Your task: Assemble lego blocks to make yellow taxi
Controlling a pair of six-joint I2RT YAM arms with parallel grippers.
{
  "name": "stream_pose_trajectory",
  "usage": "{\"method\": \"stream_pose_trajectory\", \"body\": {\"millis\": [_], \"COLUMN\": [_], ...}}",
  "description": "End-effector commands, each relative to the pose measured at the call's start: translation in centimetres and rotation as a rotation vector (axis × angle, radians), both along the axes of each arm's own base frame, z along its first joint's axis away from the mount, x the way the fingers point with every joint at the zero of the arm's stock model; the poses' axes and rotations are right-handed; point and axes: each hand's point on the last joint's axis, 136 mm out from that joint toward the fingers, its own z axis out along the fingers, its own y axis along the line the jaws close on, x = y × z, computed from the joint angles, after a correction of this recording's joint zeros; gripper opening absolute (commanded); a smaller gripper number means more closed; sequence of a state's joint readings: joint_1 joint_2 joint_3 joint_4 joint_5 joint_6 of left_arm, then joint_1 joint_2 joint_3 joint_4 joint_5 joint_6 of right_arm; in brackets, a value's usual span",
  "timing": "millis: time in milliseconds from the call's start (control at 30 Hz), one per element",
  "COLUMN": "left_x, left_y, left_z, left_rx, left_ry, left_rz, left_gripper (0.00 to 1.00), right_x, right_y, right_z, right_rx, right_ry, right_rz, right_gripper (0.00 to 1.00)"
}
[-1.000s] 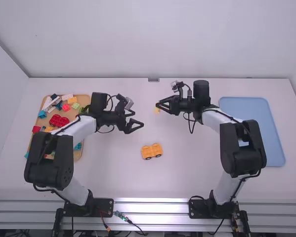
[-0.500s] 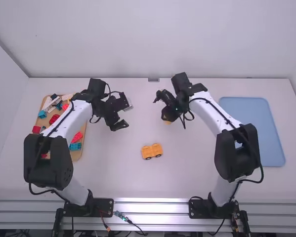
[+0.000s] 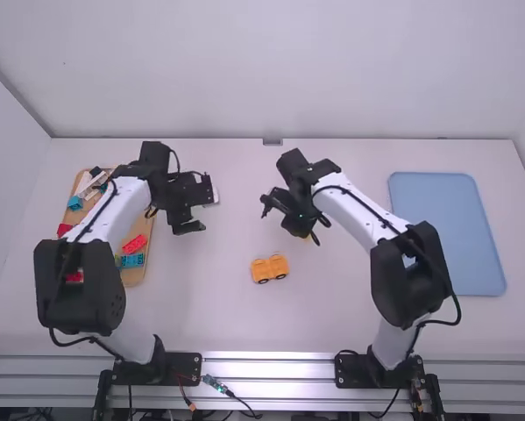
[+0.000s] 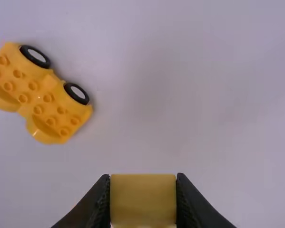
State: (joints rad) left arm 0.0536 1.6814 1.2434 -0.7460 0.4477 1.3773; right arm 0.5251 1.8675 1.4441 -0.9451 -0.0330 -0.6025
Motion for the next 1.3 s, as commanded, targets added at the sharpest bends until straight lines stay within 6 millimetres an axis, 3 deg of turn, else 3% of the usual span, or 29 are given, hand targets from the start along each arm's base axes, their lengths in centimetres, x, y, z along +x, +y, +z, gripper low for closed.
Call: {"method": "stream_pose_trajectory", "body": {"millis": [0, 167, 400, 600, 800, 1000, 1267], "left_x": [-0.8, -2.5, -2.3, -2.1, -2.1, -2.2, -2.5], "left_y": [-0.5, 0.7, 0.4, -0.4, -0.4, -0.5, -0.6], "left_z": [2.0, 3.9, 4.5, 4.5, 4.5, 4.6, 4.6], "left_rx": [-0.177, -0.332, -0.357, -0.353, -0.353, -0.363, -0.374], "left_ry": [-0.091, -0.153, -0.196, -0.211, -0.211, -0.209, -0.186], "left_rz": [-0.169, -0.228, -0.259, -0.287, -0.288, -0.287, -0.275], "left_gripper": [0.99, 0.99, 0.99, 0.99, 0.99, 0.99, 0.99], "right_x": [-0.6, -2.0, -2.6, -2.6, -2.2, -2.3, -3.8], "right_y": [-0.6, -1.6, -4.2, -3.7, -4.2, -5.1, -8.0], "right_z": [-0.3, -2.0, -5.5, -6.2, -6.3, -8.2, -9.0], "right_rx": [-0.042, -0.067, -0.103, -0.012, 0.014, 0.037, -0.005], "right_ry": [-0.013, 0.04, 0.046, 0.091, 0.12, 0.119, 0.217], "right_rz": [0.018, -0.024, -0.198, -0.395, -0.769, -1.115, -1.87], "right_gripper": [0.0, 0.0, 0.0, 0.0, 0.0, 0.0, 0.0]}}
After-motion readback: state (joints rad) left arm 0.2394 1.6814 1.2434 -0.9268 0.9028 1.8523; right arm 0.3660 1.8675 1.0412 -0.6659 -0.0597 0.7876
